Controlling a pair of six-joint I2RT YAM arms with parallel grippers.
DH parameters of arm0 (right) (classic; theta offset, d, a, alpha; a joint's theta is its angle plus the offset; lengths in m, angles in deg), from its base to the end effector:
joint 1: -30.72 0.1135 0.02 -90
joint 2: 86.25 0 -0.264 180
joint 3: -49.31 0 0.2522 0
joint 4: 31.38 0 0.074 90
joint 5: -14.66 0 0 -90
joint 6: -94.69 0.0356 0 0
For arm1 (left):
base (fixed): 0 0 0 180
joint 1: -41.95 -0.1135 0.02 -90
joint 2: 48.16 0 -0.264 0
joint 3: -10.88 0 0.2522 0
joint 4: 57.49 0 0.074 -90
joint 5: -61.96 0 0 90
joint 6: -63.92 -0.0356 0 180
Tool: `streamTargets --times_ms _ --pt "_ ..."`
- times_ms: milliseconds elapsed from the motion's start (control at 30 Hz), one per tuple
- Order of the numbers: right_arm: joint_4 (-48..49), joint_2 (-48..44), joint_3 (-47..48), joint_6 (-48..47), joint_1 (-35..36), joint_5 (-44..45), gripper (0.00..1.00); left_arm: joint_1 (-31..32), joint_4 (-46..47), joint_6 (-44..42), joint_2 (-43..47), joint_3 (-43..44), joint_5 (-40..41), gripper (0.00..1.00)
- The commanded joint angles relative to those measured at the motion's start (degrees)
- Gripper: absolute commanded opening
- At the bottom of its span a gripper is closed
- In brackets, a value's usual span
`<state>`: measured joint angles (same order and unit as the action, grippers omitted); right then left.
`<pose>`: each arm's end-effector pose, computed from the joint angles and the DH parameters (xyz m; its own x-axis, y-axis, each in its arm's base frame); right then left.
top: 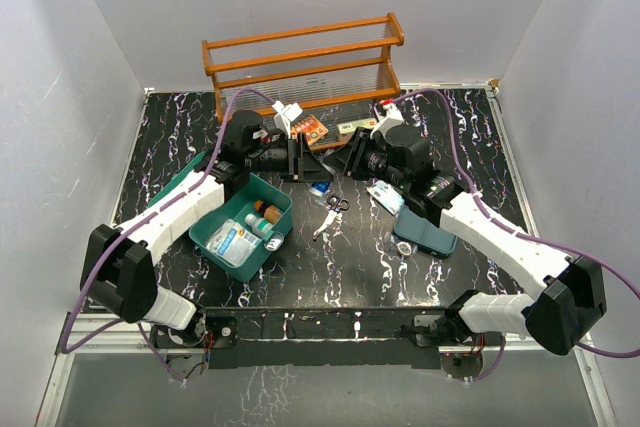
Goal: Organize the medicine kit
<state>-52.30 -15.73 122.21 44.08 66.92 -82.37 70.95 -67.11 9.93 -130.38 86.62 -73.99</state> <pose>0.2295 0.1734 0.3381 -0.6297 0.3196 -0.7080 -0.3626 0.6852 0.6317 0.2760 -0.1822 0.3192 -0.7495 -0.0519 -0.6600 0.6186 0.3001 -0.7261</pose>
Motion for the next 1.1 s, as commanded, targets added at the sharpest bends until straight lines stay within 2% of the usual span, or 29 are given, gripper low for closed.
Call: streamTargets --times_ms 0,133,300,467,567,833,933,1067 --pt "4.0 -1.0 3.0 -0.1 -0.3 -0.3 0.39 0.1 6.0 -5.3 6.2 -3.4 -0.2 0.32" --pt "1.0 -1.9 3.7 1.1 -0.4 4.6 0.57 0.1 4.1 -10.7 7.9 -3.3 2.0 0.29" --pt "-1.7 -4.4 3.6 2.1 -0.6 13.1 0.64 0.0 -5.6 -19.1 8.4 0.0 7.2 0.28" --pt "-2.3 -7.0 2.3 2.7 -0.8 17.4 0.67 0.0 -17.2 -26.4 11.7 2.4 23.2 0.31" --pt "-2.7 -6.9 1.9 2.3 -0.9 18.1 0.67 -0.1 -21.4 -31.3 14.5 2.8 29.3 0.31" --pt "-5.1 -3.5 2.3 1.9 -1.1 17.4 0.67 -0.1 -30.7 -43.4 18.9 1.0 41.3 0.29" --pt "-5.2 -2.2 2.8 1.6 -1.0 15.6 0.68 -0.2 -31.2 -45.7 21.5 -1.5 48.8 0.26" --pt "-5.3 0.7 4.4 0.2 -1.2 13.5 0.68 -0.3 -28.8 -45.7 23.3 -6.2 48.3 0.25"
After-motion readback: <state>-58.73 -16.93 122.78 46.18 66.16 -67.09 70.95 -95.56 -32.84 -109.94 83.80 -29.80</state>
